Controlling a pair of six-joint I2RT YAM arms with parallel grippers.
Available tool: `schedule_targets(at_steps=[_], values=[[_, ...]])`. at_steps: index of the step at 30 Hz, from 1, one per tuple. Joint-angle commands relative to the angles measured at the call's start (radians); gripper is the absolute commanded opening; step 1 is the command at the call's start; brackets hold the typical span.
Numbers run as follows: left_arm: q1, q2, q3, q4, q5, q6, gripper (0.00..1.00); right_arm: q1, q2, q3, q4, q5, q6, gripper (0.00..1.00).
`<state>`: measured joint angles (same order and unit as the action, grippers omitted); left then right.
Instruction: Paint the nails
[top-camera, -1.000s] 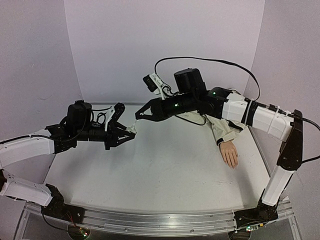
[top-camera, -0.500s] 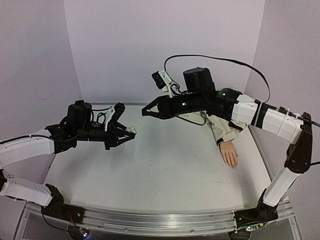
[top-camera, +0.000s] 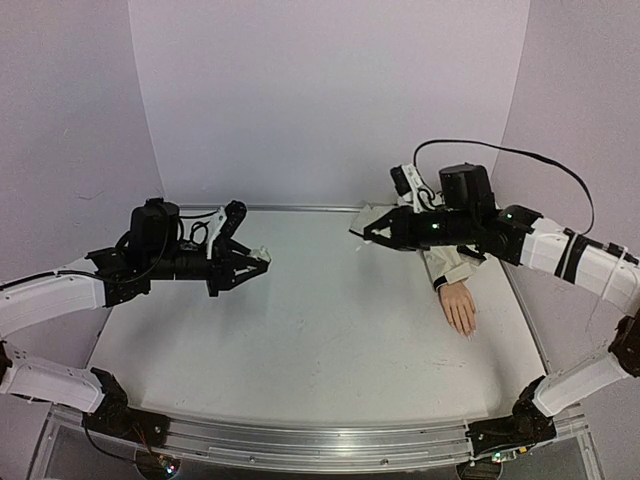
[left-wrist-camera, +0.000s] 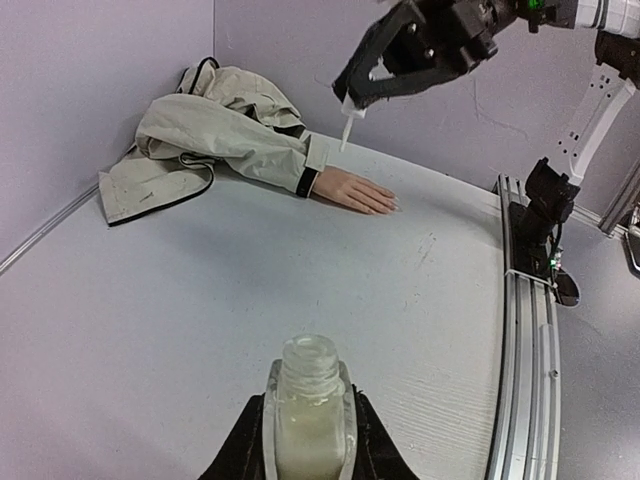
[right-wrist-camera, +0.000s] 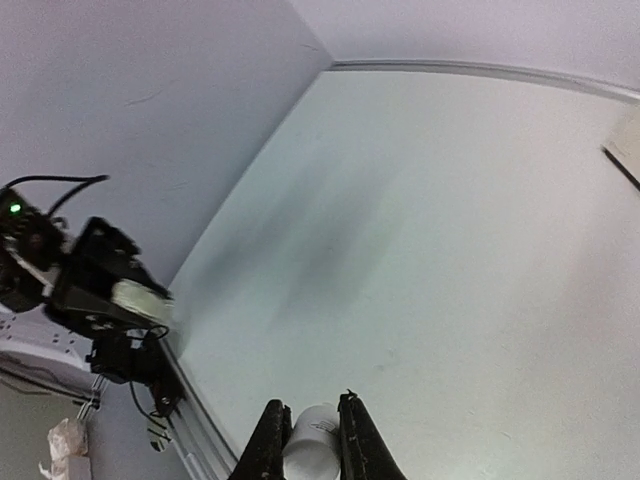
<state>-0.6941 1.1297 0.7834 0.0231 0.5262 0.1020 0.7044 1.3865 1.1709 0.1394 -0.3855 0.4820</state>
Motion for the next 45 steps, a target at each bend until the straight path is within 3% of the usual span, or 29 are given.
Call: schedule_targets(at_steps=[1, 13, 23, 36, 45], values=[[0.002, -0.072, 0.085, 0.023, -0.022, -0.036, 0.00, -0.076, -0.136, -0.126, -0.085, 0.132, 0.059, 0.00], [0.002, -0.171, 0.167, -0.051, -0.075, 0.004, 0.00, -0.174, -0.278, -0.360, -0.384, 0.465, 0.257, 0.00], [0.004, -0.178, 0.162, -0.064, -0.087, 0.076, 0.00, -0.218, -0.207, -0.424, -0.392, 0.647, 0.285, 0.00], [0.004, -0.203, 0.122, -0.065, -0.106, 0.107, 0.00, -0.289, -0.135, -0.522, -0.210, 0.641, 0.211, 0.00], [0.004, -0.216, 0.111, -0.066, -0.114, 0.116, 0.00, -0.296, -0.076, -0.510, -0.170, 0.639, 0.191, 0.00]])
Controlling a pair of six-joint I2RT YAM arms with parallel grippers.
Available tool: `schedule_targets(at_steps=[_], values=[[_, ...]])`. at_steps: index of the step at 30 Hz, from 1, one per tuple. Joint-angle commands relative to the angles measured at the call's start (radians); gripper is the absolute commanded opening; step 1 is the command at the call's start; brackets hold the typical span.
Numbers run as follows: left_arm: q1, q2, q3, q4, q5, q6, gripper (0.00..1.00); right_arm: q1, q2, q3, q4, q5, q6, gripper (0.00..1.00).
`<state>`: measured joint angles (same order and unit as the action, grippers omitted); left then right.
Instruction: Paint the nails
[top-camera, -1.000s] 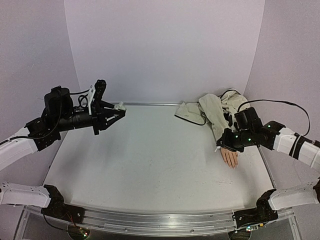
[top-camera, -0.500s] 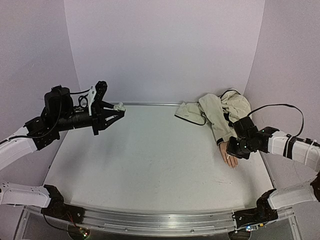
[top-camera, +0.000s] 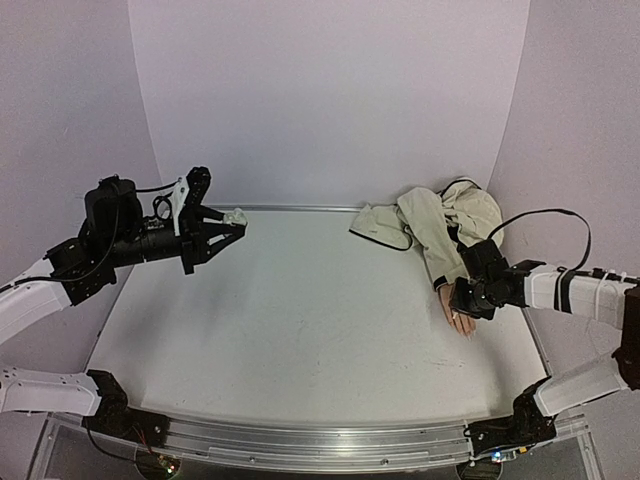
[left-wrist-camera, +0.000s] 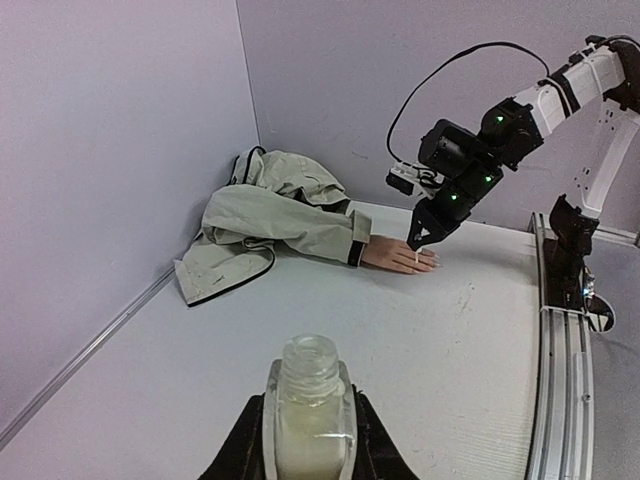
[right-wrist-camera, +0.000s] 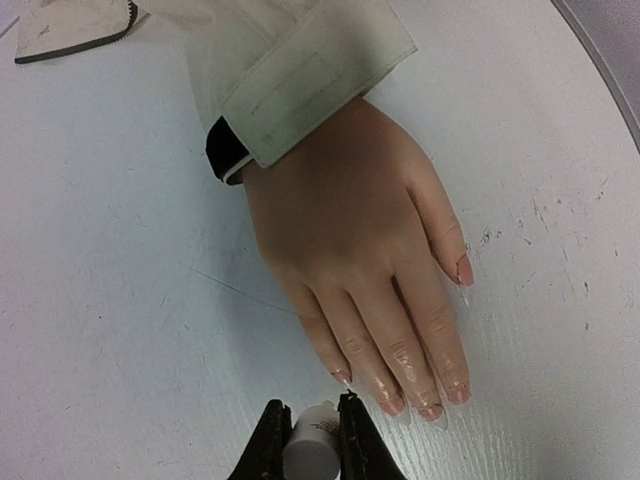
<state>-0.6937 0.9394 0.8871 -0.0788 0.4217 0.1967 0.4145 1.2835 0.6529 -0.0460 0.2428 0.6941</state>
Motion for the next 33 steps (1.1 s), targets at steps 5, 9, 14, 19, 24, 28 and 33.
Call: schedule_targets(at_steps=[5, 9, 14, 19, 24, 28, 33], values=[[0.003, -0.026, 0.005, 0.034, -0.011, 0.024, 0.00, -0.005, 0.041, 0.011, 0.014, 0.016, -0.019, 0.00], [0.004, -0.023, 0.005, 0.034, -0.011, 0.026, 0.00, -0.006, 0.040, 0.008, 0.007, 0.018, -0.013, 0.00], [0.003, -0.015, 0.007, 0.033, -0.006, 0.026, 0.00, -0.006, 0.053, 0.008, 0.002, 0.018, -0.008, 0.00], [0.004, -0.017, 0.006, 0.033, -0.006, 0.027, 0.00, -0.005, 0.060, 0.011, 0.000, 0.025, -0.007, 0.00], [0.003, -0.023, 0.004, 0.031, -0.009, 0.028, 0.00, -0.005, 0.067, 0.013, 0.000, 0.025, -0.005, 0.00], [0.003, -0.024, 0.003, 0.031, -0.006, 0.029, 0.00, -0.005, 0.073, 0.017, 0.003, 0.033, -0.008, 0.00], [0.003, -0.025, 0.001, 0.030, -0.009, 0.029, 0.00, -0.006, 0.059, 0.012, 0.001, 0.045, 0.006, 0.00]])
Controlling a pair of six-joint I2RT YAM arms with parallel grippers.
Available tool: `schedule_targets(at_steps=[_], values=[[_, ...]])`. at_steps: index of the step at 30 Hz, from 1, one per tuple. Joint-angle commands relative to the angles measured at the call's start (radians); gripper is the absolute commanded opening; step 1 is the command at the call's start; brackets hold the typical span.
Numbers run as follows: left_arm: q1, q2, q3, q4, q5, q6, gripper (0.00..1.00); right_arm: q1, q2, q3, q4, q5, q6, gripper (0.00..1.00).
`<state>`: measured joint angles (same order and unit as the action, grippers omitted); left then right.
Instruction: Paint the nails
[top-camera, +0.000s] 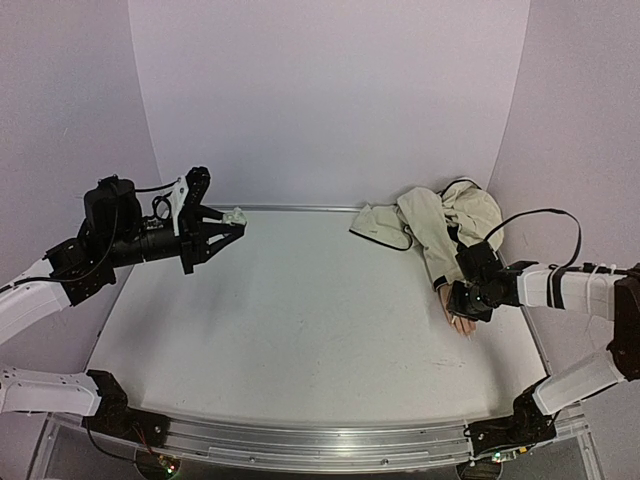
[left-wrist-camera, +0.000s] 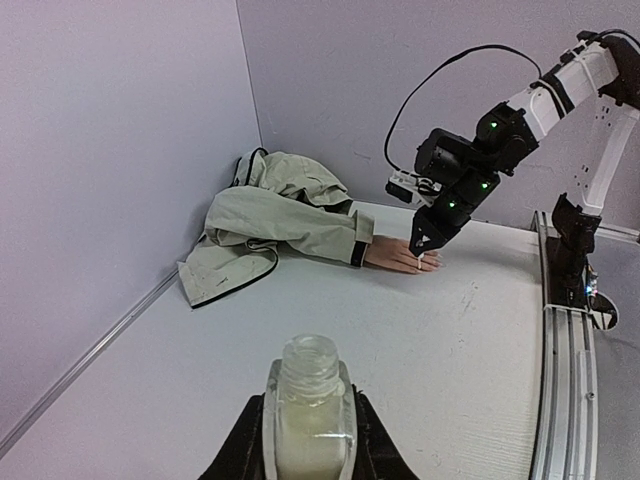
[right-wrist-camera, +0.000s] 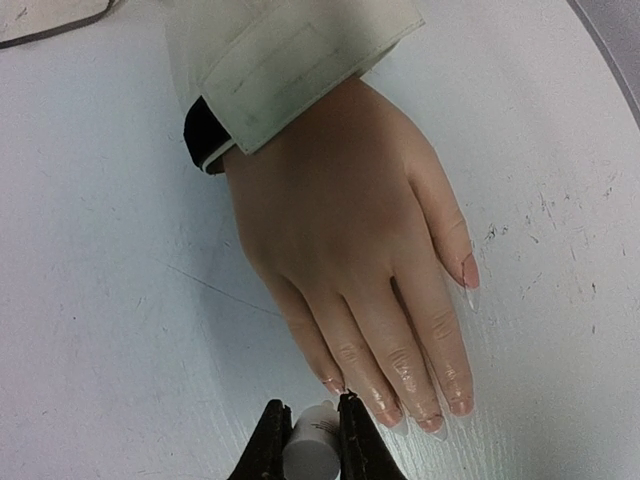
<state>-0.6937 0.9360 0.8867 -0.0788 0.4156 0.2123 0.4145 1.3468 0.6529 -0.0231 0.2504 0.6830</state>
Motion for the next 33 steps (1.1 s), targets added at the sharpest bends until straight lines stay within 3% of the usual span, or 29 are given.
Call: schedule_targets(at_steps=[1, 33], values=[[0.003, -0.022, 0.001, 0.030, -0.003, 0.014, 0.00, -0.006, -0.009, 0.010, -0.024, 0.034, 0.017, 0.00], [0.004, -0.020, 0.002, 0.027, 0.000, 0.016, 0.00, -0.005, 0.030, 0.031, -0.010, 0.041, -0.005, 0.00]])
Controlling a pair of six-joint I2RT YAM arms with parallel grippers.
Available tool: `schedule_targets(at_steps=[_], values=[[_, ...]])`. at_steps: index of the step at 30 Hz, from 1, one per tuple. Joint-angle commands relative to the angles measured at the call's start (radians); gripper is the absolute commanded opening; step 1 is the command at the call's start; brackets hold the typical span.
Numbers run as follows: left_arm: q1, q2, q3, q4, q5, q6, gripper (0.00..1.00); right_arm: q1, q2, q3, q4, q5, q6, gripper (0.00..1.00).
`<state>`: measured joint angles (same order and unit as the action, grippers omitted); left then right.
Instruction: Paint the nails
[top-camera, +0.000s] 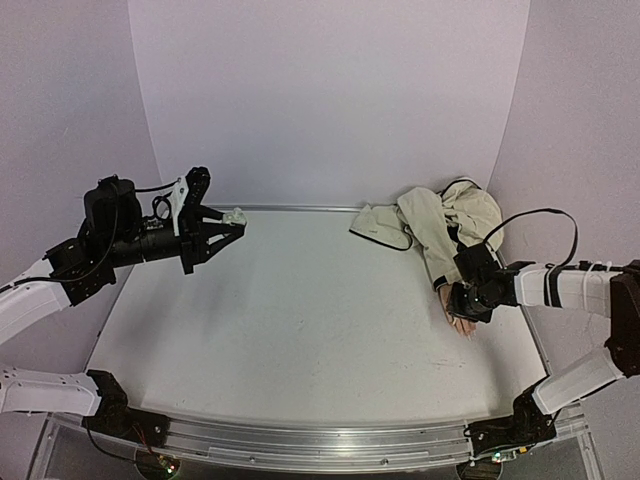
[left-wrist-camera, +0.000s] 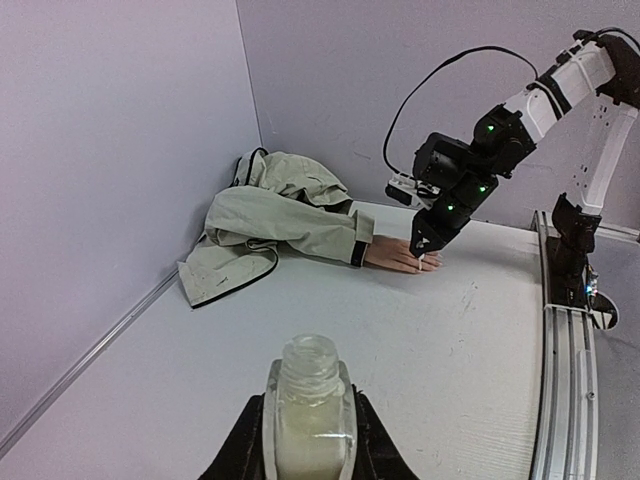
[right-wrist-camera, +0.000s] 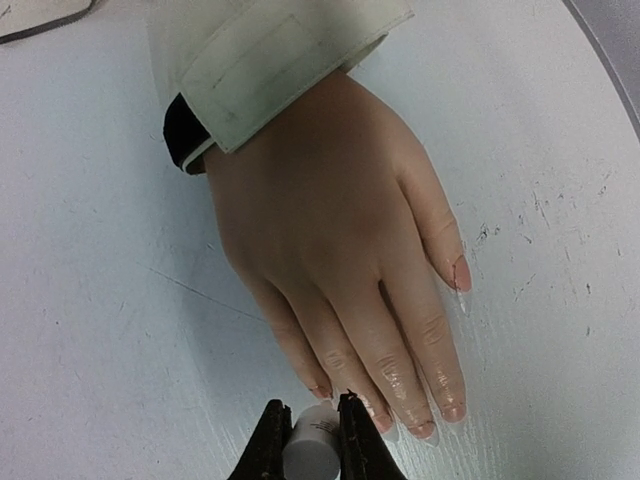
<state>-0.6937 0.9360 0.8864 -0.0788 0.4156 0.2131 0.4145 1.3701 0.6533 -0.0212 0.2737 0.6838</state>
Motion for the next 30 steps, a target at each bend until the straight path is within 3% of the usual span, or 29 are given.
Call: schedule_targets(at_steps=[1, 30], values=[[0.003, -0.020, 0.003, 0.027, 0.000, 0.015, 0.00, -0.006, 0.007, 0.031, -0.011, 0.018, -0.007, 0.00], [0.003, -0.025, 0.000, 0.024, 0.000, 0.015, 0.00, -0.006, 0.014, 0.025, 0.003, 0.007, -0.005, 0.00]])
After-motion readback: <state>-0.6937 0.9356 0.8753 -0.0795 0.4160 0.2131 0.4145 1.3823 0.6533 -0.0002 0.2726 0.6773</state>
